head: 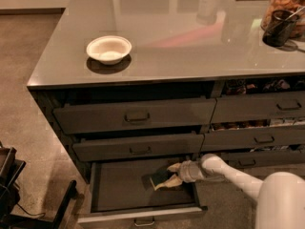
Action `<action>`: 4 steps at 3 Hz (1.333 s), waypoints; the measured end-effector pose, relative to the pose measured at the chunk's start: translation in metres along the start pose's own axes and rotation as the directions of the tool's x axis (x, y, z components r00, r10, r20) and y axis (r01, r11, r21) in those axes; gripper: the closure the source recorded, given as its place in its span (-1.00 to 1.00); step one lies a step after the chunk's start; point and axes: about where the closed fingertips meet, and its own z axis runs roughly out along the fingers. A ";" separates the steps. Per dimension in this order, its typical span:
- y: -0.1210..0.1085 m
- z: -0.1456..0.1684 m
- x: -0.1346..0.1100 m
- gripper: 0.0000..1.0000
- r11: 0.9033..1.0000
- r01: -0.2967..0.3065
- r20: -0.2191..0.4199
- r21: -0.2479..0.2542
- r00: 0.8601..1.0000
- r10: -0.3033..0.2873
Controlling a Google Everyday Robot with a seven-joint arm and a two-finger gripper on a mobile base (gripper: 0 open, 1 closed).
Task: Pick sponge from bottom drawer and place on counter
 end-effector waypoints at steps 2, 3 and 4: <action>0.000 -0.050 -0.046 1.00 0.996 0.052 -0.003 0.066 0.999 -0.052; 0.003 -0.060 -0.062 1.00 0.995 0.066 0.012 0.072 0.998 -0.067; 0.005 -0.090 -0.096 1.00 0.991 0.076 0.018 0.114 0.997 -0.079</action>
Offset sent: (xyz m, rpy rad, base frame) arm 0.0005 -0.0068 0.0522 -0.0218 -0.0610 -0.0215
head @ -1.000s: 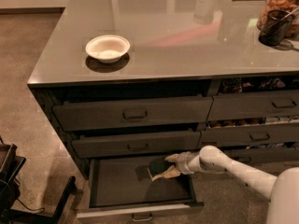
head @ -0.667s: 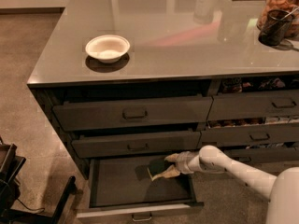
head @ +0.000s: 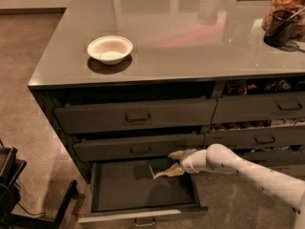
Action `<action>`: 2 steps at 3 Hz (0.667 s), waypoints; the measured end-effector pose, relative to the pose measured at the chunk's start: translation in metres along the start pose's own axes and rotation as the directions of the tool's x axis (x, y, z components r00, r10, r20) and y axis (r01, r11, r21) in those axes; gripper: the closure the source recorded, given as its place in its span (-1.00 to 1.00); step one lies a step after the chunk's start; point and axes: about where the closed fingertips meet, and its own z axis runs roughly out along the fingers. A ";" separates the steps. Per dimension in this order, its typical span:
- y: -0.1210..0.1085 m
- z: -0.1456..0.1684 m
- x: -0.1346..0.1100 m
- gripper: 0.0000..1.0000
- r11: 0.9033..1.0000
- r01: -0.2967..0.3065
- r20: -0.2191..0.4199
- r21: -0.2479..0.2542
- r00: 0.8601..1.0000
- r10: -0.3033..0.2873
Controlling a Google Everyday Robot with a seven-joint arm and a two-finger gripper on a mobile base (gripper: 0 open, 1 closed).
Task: Pick sponge from bottom drawer and place on counter
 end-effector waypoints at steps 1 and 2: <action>0.001 -0.042 -0.054 1.00 0.998 0.036 -0.029 0.050 0.999 -0.035; 0.018 -0.075 -0.101 1.00 0.995 0.068 -0.081 0.078 0.995 -0.062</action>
Offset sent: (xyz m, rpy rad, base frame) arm -0.0273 0.0215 0.2835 -0.2643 -0.2234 -0.0438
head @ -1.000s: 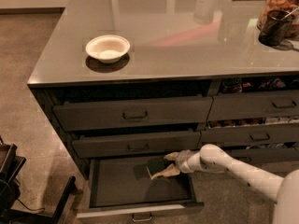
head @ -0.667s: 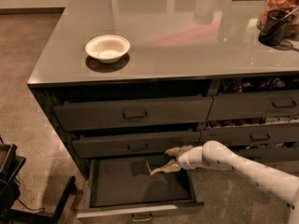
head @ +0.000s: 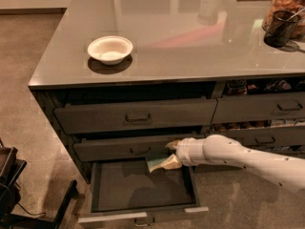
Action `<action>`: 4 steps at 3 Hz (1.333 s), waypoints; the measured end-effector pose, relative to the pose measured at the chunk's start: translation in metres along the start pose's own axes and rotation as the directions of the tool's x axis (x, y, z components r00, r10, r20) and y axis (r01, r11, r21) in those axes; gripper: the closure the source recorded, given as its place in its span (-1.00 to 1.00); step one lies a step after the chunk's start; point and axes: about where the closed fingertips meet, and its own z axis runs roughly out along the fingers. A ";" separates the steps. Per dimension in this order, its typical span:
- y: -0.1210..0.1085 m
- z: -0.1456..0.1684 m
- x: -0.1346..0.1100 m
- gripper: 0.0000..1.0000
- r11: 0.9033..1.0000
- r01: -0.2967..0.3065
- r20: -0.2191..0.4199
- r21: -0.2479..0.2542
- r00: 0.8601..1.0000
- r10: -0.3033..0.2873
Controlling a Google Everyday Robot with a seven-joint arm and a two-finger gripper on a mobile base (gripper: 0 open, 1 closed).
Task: Pick sponge from bottom drawer and place on counter
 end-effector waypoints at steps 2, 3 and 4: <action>0.010 -0.061 -0.066 1.00 0.994 0.084 -0.054 0.069 0.995 -0.080; 0.010 -0.061 -0.067 1.00 0.994 0.084 -0.053 0.069 0.995 -0.081; -0.001 -0.074 -0.078 1.00 0.992 0.092 -0.046 0.087 0.995 -0.089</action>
Offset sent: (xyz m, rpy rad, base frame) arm -0.0245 0.0181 0.0425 -0.0475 -0.0242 0.0010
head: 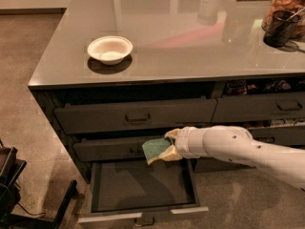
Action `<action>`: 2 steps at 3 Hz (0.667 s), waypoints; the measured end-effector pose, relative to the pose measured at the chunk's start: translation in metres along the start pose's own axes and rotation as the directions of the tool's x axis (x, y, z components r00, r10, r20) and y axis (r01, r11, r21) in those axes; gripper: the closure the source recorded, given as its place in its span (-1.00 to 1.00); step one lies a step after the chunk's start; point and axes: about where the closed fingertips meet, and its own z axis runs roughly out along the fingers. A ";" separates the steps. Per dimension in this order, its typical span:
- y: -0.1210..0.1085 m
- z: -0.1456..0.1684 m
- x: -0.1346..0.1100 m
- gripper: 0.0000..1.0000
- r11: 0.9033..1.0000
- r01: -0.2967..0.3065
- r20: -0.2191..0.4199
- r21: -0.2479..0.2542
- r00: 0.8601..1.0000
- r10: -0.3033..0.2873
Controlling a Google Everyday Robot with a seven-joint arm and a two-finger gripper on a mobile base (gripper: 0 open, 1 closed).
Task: Pick sponge from bottom drawer and place on counter
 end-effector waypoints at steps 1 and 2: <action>-0.033 -0.038 -0.026 1.00 0.998 -0.017 0.015 0.060 1.000 0.016; -0.069 -0.088 -0.056 1.00 0.989 -0.070 0.016 0.130 0.998 0.068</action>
Offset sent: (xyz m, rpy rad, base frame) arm 0.0308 -0.0489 0.2119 0.0620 -0.1083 -0.2482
